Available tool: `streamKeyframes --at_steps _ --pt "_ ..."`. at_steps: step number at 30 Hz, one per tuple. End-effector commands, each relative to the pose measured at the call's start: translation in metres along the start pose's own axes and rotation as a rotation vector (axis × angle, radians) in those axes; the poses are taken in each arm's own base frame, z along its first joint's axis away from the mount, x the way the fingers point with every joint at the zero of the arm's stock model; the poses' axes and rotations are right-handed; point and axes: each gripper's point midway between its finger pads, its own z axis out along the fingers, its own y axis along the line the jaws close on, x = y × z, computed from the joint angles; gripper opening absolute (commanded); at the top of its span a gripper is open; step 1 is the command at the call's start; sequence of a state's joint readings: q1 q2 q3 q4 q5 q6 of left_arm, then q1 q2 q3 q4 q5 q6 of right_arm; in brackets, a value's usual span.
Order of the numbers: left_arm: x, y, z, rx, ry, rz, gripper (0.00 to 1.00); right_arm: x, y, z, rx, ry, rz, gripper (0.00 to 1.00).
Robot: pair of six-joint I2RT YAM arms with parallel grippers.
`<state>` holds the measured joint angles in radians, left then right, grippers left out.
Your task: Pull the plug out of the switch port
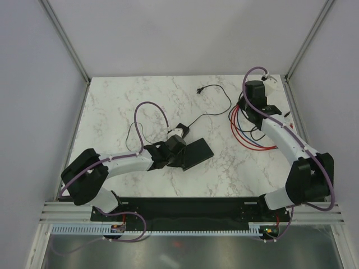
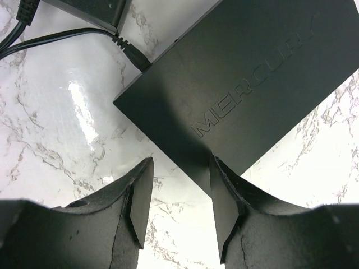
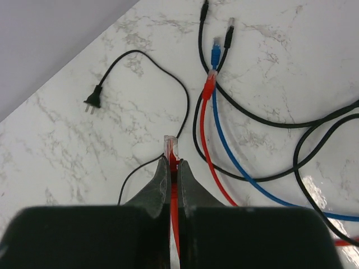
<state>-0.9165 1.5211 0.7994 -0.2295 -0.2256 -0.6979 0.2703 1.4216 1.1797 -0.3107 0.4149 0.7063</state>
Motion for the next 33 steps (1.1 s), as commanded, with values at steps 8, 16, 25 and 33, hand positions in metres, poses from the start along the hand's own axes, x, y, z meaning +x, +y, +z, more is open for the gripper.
streamKeyframes --at_steps 8,16,25,33 --pt "0.006 0.01 -0.002 -0.012 0.004 0.05 0.52 0.03 -0.017 0.099 0.024 0.053 0.151 0.01" --pt "0.005 0.01 -0.005 0.001 -0.011 0.048 0.52 0.04 -0.052 0.142 0.082 0.078 0.093 0.08" --pt "0.004 0.007 -0.004 0.006 -0.01 0.041 0.52 0.04 -0.034 0.135 -0.012 0.169 0.002 0.57" --pt "-0.001 0.014 -0.017 0.01 -0.066 0.008 0.51 0.056 -0.036 0.043 -0.071 0.202 -0.117 0.59"
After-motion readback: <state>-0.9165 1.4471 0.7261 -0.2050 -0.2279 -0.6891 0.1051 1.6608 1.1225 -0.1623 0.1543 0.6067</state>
